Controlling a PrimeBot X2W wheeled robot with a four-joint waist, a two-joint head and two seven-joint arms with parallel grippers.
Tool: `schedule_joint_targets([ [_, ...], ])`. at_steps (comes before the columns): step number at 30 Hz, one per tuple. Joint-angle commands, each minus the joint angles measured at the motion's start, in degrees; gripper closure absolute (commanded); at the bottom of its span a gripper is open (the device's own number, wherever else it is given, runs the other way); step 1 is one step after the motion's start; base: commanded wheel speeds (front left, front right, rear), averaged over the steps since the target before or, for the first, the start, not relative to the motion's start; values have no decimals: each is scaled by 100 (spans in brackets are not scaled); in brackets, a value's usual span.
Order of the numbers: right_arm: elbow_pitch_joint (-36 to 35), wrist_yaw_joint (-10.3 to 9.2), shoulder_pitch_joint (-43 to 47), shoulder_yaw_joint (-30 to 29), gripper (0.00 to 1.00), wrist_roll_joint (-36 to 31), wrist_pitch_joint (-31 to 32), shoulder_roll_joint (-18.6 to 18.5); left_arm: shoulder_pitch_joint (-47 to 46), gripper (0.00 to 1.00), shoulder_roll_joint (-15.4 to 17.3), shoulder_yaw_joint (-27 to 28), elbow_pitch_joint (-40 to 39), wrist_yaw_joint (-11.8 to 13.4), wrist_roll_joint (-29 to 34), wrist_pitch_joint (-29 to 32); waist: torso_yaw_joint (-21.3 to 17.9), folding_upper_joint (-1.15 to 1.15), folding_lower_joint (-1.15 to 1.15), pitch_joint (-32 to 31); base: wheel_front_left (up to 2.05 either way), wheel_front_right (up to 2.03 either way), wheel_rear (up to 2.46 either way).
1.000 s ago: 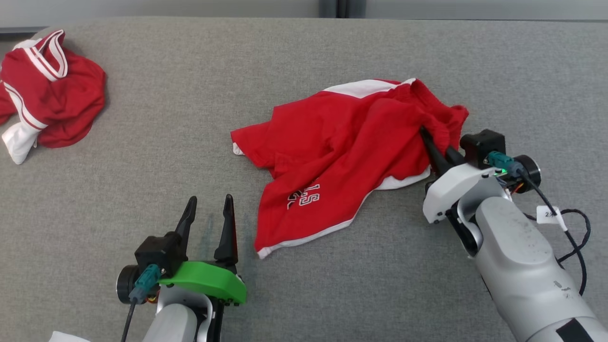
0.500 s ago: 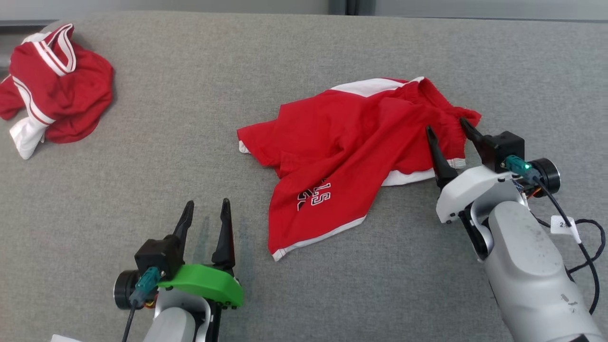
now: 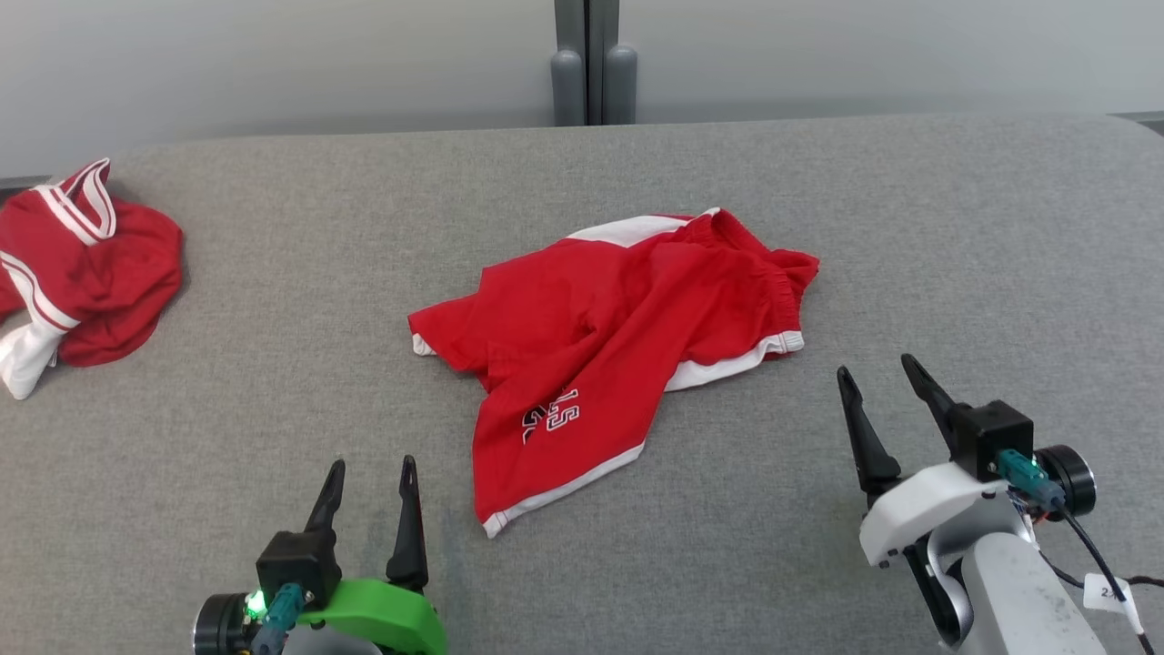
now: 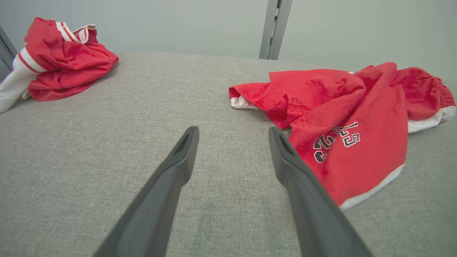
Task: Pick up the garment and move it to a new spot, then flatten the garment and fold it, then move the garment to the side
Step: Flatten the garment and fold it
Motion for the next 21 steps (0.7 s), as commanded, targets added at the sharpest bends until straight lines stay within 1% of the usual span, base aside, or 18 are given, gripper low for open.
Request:
schedule_joint_targets([
  [1,-40,-6,185,-42,0,2,-10,-21,162,0,22,-3,-17,18,106,5,-189,0,0,-293,0,0,0],
  [7,-38,-6,597,-167,0,53,-10,-20,454,0,22,-49,-19,-28,232,5,-197,0,0,-497,0,0,0],
  [14,-39,-6,633,-151,0,34,-10,-20,560,0,22,-75,-21,-101,289,6,-238,0,0,-525,0,0,0],
  [18,-54,-6,554,-140,0,18,-10,-22,508,0,23,-203,67,-232,194,6,-256,0,0,-465,0,0,0],
  [21,-53,-6,496,-112,0,32,-10,-21,425,0,22,-418,271,-394,73,6,-279,0,0,-381,0,0,0],
])
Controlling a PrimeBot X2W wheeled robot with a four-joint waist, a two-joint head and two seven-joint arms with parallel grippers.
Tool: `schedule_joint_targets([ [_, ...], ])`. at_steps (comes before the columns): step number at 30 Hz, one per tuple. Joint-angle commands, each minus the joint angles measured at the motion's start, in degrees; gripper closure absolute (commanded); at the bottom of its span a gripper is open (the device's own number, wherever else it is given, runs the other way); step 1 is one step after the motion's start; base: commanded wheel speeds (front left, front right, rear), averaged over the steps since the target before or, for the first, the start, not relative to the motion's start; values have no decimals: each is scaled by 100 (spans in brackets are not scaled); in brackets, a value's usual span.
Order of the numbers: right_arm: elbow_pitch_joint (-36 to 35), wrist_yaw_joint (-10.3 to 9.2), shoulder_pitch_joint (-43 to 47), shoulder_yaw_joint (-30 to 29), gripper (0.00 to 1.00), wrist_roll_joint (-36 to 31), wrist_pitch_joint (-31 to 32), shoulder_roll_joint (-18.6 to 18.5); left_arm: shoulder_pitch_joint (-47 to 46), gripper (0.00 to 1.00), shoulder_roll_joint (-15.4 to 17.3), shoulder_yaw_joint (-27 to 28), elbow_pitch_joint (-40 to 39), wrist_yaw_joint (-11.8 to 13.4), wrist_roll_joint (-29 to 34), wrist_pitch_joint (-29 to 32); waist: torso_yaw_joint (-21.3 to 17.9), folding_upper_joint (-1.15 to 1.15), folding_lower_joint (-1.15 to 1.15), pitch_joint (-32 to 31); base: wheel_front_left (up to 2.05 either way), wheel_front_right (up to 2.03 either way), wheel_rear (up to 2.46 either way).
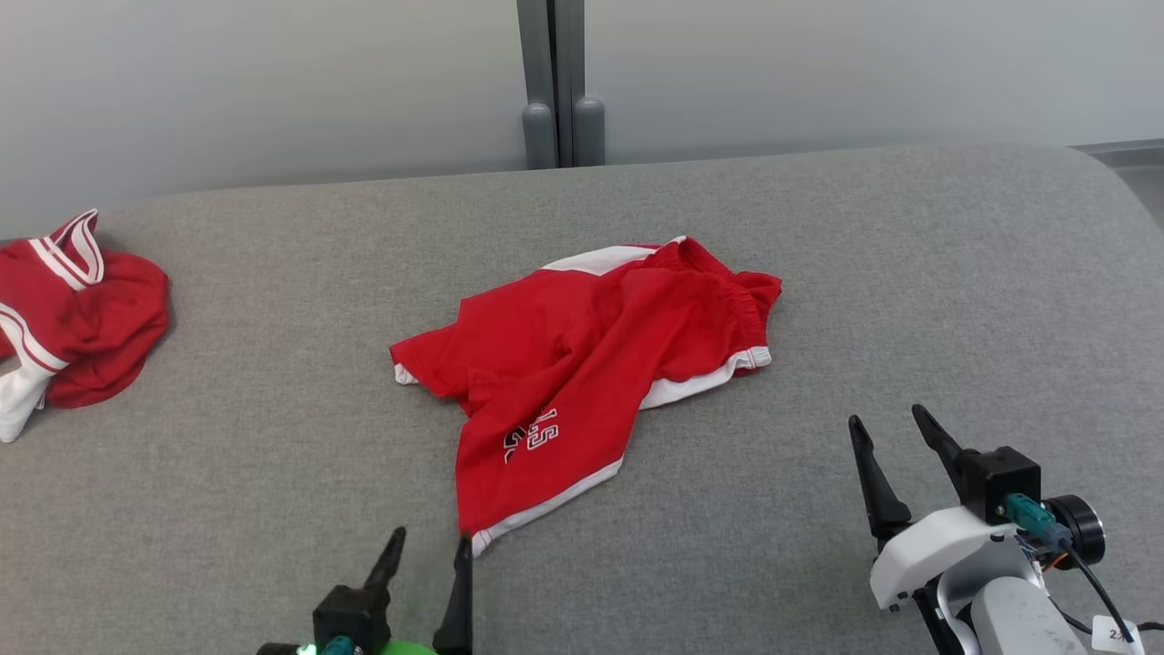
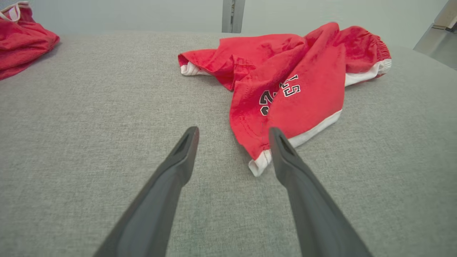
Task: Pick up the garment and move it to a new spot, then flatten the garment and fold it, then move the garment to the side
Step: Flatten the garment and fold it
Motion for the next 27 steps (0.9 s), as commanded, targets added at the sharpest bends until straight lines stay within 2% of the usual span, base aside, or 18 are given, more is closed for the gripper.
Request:
schedule_joint_targets([
  [1,-17,-6,-94,20,0,-7,-10,-23,-109,0,24,-117,146,-89,-110,6,-37,0,0,104,0,0,0],
  [11,14,-6,-320,87,0,-124,-10,-23,-474,0,23,-663,1021,-305,-653,3,-133,0,0,384,0,0,0],
  [23,35,-6,-484,215,0,-93,-10,-22,-692,0,23,-718,860,-373,-762,3,-139,0,0,567,0,0,0],
  [24,38,-6,-504,229,0,-86,-10,-22,-696,6,23,-706,864,-374,-769,3,-140,0,0,578,0,0,0],
  [25,38,-6,-524,243,0,-83,-10,-22,-703,25,23,-689,868,-373,-804,3,-140,0,0,587,0,0,0],
  [26,36,-6,-547,258,0,-91,-10,-22,-732,55,23,-695,878,-379,-807,3,-138,0,0,603,0,0,0],
  [27,35,-6,-562,268,0,-96,-10,-23,-764,60,23,-714,884,-391,-798,3,-136,0,0,618,0,0,0],
])
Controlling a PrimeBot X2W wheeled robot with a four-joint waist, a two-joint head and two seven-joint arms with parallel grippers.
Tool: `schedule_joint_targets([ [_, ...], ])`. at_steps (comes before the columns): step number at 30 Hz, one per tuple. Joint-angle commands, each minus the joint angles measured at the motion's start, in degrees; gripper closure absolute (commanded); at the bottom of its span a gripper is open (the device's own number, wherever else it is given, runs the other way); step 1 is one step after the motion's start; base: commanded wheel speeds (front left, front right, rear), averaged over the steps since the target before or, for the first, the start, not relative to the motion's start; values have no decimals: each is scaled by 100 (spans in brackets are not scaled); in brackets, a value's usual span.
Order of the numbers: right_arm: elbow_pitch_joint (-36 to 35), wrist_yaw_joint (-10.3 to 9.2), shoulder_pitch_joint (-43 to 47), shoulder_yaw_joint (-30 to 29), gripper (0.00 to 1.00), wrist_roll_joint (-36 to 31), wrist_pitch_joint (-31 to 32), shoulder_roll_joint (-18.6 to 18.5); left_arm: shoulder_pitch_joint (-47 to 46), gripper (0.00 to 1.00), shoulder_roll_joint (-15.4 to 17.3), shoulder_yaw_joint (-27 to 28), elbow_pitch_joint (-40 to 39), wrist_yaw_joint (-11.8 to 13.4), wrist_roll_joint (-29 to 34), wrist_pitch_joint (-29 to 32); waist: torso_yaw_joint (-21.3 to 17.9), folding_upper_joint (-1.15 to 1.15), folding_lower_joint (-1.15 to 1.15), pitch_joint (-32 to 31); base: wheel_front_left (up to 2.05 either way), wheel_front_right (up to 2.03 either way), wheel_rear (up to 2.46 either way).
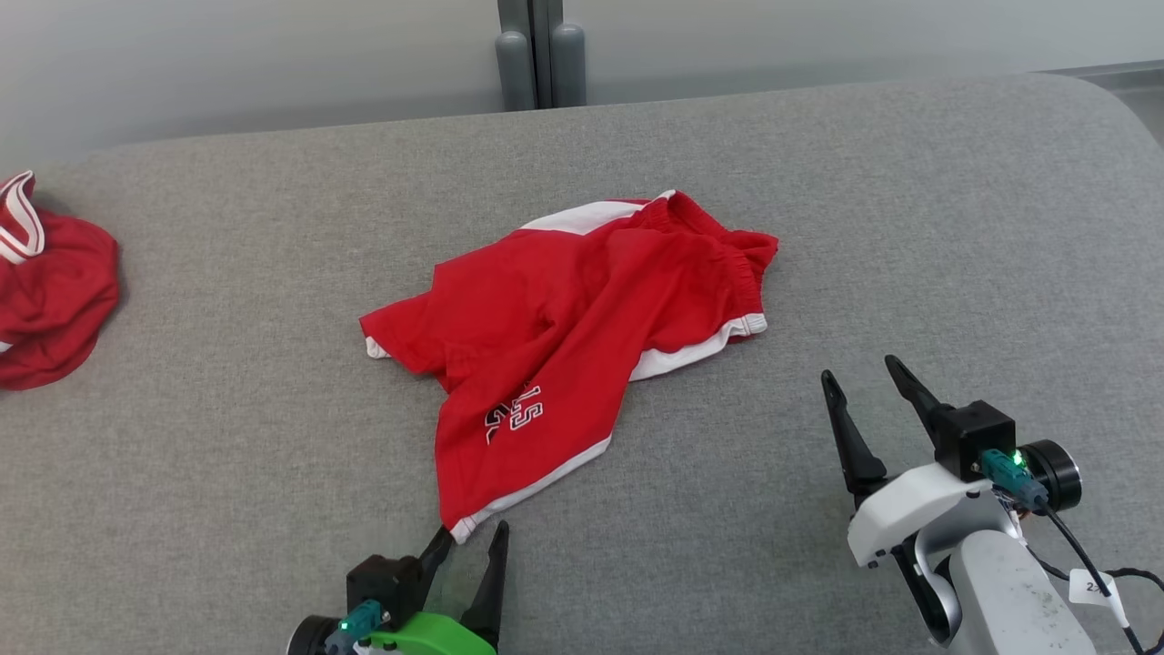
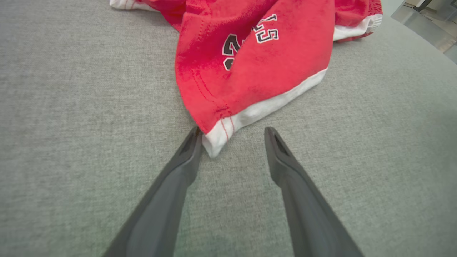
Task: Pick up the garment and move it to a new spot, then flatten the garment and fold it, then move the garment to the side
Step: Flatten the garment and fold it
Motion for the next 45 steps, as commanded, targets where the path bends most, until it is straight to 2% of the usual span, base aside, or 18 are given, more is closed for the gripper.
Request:
schedule_joint_targets([
  [1,11,-6,-90,24,0,-4,-10,-23,-150,60,27,-13,7,-28,-9,0,7,0,0,27,0,0,0],
  [2,13,-6,-92,32,0,-12,-10,-23,-162,64,27,-18,21,-35,-22,0,8,0,0,33,0,0,0],
  [3,15,-6,-100,45,0,-29,-10,-24,-199,82,27,-9,38,-39,-38,0,10,0,0,48,0,0,0],
  [4,18,-6,-110,50,0,-32,-10,-24,-219,93,27,0,47,-47,-43,0,13,0,0,58,0,0,0],
  [5,25,-6,-131,58,0,-33,-10,-23,-236,100,27,6,56,-55,-45,0,16,0,0,68,0,0,0],
  [9,94,-6,-221,109,0,-67,-10,-23,-272,100,27,68,94,-46,-65,0,56,0,0,102,0,0,0],
  [15,343,-6,-442,332,0,-37,-10,-54,-202,100,26,340,-5,162,29,0,238,0,0,154,0,0,0],
  [21,841,-7,-720,754,0,8,-10,-219,-212,100,26,521,-53,135,117,0,425,0,0,244,0,0,0],
  [29,1326,-6,-1120,953,0,-82,-11,-503,-334,100,27,543,-125,142,93,0,519,0,0,417,0,0,0],
  [41,1415,-7,-1480,1535,0,-219,-10,-791,-450,100,27,493,-162,125,69,0,607,0,0,629,0,0,0],
  [43,1380,-7,-1499,1623,15,-232,-10,-831,-460,100,27,490,-152,124,63,1,617,0,0,644,0,0,0],
  [44,1370,-6,-1497,1651,54,-226,-10,-846,-467,100,27,488,-149,123,66,1,621,0,0,650,0,0,0],
  [45,1364,-7,-1494,1671,61,-215,-10,-855,-470,100,27,489,-149,124,62,2,624,0,0,653,0,0,0],
])
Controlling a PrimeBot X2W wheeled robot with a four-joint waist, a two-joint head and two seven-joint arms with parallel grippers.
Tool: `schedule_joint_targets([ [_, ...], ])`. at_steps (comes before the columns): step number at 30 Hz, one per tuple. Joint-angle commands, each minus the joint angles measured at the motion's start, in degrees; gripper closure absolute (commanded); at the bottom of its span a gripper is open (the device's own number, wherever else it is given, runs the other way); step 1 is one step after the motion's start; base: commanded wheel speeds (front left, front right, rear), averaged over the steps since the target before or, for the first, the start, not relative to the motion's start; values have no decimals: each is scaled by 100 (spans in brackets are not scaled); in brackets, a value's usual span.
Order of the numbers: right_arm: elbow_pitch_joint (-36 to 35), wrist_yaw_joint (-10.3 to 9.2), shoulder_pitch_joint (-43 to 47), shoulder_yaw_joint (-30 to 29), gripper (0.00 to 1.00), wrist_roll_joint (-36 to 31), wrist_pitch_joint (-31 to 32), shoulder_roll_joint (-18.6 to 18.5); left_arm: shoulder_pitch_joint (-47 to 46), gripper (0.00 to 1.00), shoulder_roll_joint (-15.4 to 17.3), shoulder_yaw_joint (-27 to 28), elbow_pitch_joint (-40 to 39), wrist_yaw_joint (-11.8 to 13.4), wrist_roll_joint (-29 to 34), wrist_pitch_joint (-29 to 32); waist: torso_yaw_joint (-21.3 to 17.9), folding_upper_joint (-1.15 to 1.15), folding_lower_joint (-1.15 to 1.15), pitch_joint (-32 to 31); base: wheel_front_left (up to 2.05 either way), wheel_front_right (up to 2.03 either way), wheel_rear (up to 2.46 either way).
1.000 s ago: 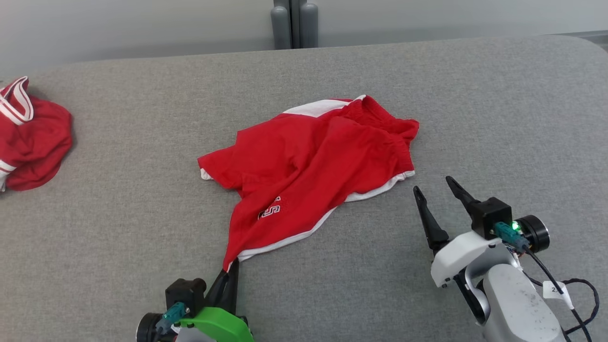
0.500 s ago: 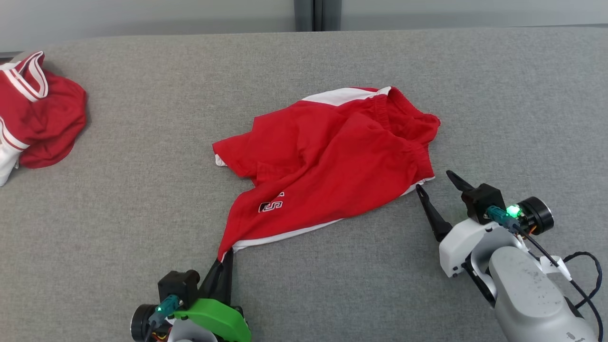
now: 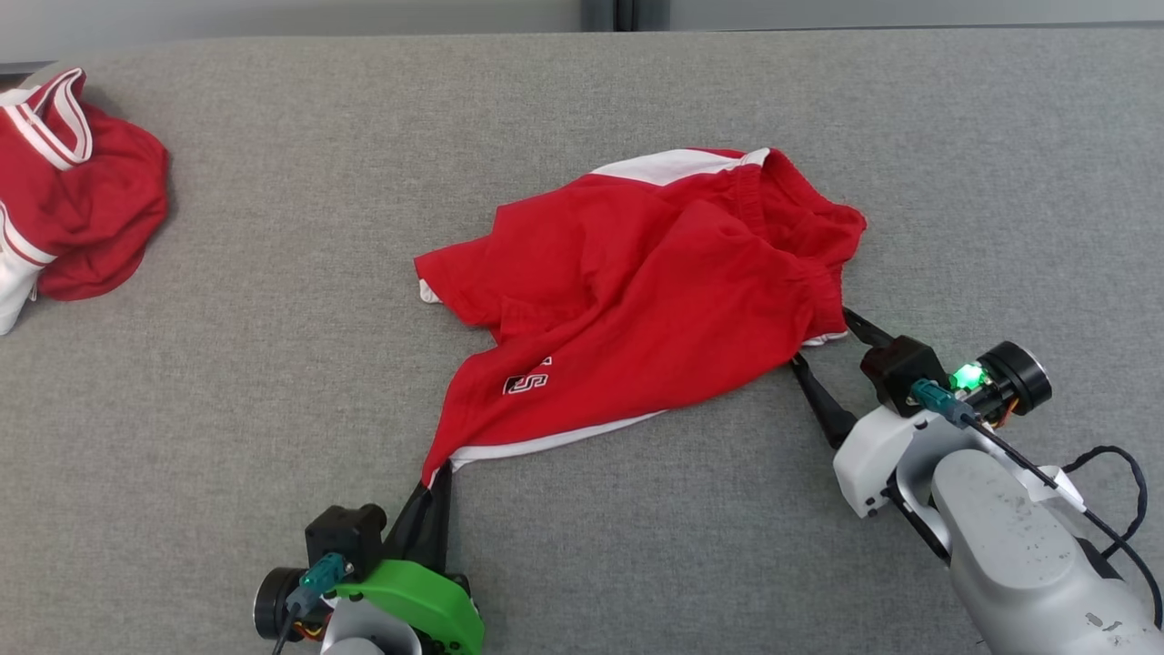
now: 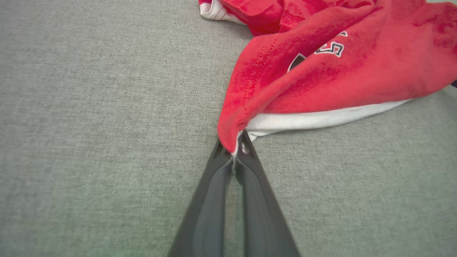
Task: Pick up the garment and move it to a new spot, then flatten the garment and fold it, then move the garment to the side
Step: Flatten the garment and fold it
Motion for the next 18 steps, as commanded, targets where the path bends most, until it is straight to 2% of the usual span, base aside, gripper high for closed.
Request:
schedule_joint_targets([
  [1,-18,-7,-34,29,84,-2,-10,-37,-96,100,27,21,6,-18,-2,4,5,0,0,6,0,0,0],
  [2,-20,-7,-38,48,100,8,-10,-42,-98,100,27,23,6,-17,-2,4,5,0,0,8,0,0,0],
  [10,-222,-7,91,156,100,211,-11,-151,-117,100,27,91,-46,-16,62,4,-26,0,0,-91,0,0,0],
  [18,-1051,-7,224,251,100,826,-11,-219,-416,100,33,493,-556,-133,482,2,-128,0,0,-519,0,0,0],
])
